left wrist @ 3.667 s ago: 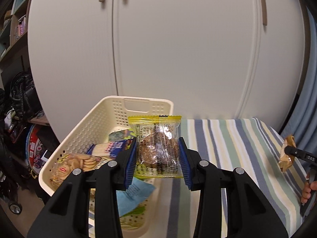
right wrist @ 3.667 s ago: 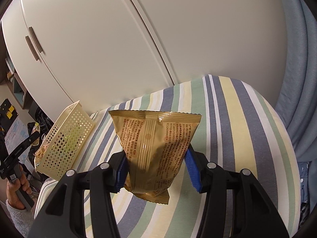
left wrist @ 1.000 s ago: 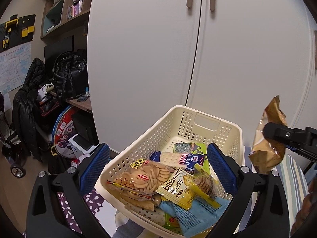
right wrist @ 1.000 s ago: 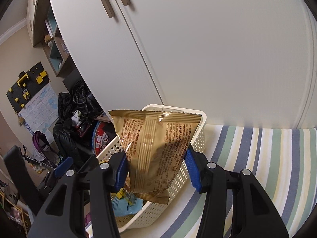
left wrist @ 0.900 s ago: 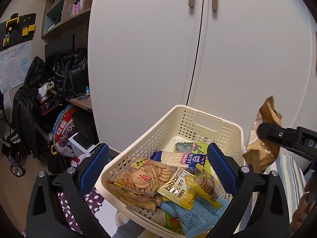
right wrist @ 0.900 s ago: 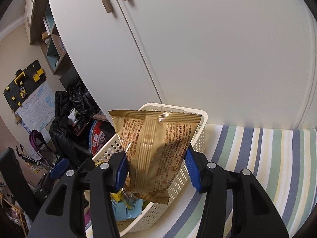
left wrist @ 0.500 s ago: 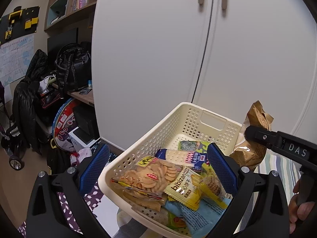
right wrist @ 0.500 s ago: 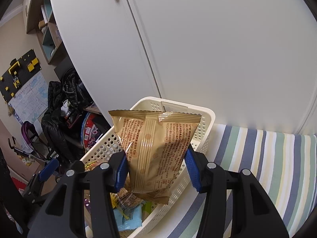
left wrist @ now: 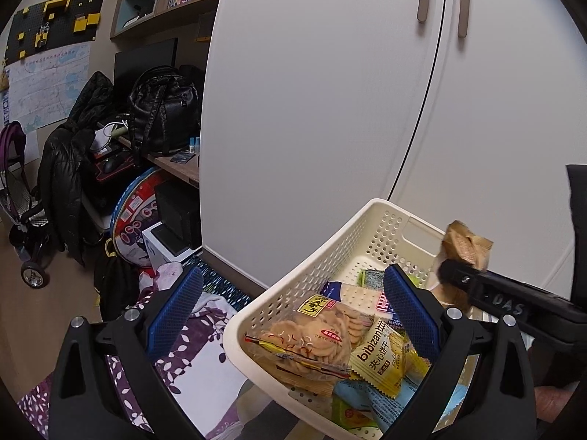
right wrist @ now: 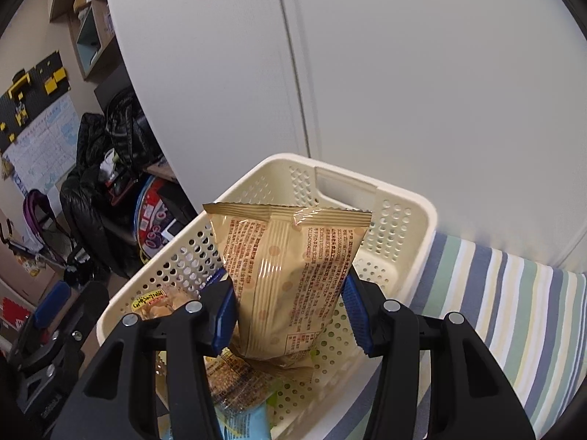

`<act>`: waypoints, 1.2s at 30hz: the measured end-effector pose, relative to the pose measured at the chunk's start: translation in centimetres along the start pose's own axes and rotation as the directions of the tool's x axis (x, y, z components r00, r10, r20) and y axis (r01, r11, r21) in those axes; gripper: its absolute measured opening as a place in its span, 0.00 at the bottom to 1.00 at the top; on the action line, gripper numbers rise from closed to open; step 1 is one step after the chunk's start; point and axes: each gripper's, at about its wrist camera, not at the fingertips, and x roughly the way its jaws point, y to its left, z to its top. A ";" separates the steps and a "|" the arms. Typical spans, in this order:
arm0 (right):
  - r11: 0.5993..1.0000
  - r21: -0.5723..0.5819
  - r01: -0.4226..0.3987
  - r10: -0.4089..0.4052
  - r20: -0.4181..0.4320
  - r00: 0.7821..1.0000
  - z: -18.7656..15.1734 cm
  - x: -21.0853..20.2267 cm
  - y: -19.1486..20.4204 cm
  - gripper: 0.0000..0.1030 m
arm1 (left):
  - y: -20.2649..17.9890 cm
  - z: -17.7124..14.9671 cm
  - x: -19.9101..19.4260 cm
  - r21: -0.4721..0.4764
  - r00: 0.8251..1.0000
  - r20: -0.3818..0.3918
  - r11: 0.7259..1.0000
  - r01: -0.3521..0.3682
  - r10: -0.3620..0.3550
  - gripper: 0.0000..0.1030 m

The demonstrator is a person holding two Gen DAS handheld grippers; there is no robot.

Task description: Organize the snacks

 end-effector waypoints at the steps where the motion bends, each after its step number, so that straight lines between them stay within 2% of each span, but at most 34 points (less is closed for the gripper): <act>1: 1.000 -0.010 0.014 -0.014 -0.008 1.000 0.0 0.5 0.3 0.50 | 0.0 0.0 0.1 0.000 1.000 -0.002 1.000 0.000 0.000 0.97; 3: 0.999 -0.017 0.038 -0.039 -0.022 0.999 0.0 1.3 0.6 0.50 | 0.0 0.0 0.1 0.004 1.000 -0.004 1.000 -0.001 0.001 0.97; 9: 0.999 0.007 0.042 -0.042 -0.044 0.998 0.1 2.3 0.4 0.51 | -0.1 -0.1 0.2 0.009 1.000 -0.008 1.000 -0.001 0.001 0.97; 13: 0.999 0.013 0.050 -0.050 -0.031 0.998 -0.2 1.8 -0.2 0.68 | -0.1 -0.1 0.3 0.010 1.000 -0.004 1.000 -0.003 0.003 0.97; 21: 0.998 -0.017 0.054 -0.054 -0.023 0.998 -0.6 1.0 0.2 0.69 | 0.0 -0.2 0.2 0.024 1.000 0.003 1.000 -0.011 0.011 0.97; 24: 0.998 -0.007 0.063 -0.063 -0.002 0.998 -1.0 0.3 -0.2 0.81 | -0.2 -0.2 0.1 0.032 1.000 0.007 0.999 -0.016 0.015 0.97; 27: 0.997 -0.007 0.081 -0.081 0.020 0.997 -1.5 -0.7 -0.4 0.83 | -0.4 -0.2 0.0 0.042 1.000 0.011 0.999 -0.018 0.018 0.97; 29: 0.995 -0.005 0.100 -0.100 0.030 0.995 -1.7 -1.3 -0.5 0.95 | -0.5 -0.2 -0.2 0.050 1.000 0.018 0.998 -0.023 0.023 0.97; 33: 0.983 -0.014 0.183 -0.182 0.068 0.981 -2.5 -3.1 -0.3 0.95 | -0.9 -0.2 -0.7 0.073 0.998 0.046 0.996 -0.045 0.042 0.97; 36: 0.964 -0.017 0.264 -0.261 0.101 0.960 -3.3 -4.6 -0.2 0.95 | -1.4 -0.2 -1.1 0.095 0.996 0.066 0.993 -0.065 0.059 0.97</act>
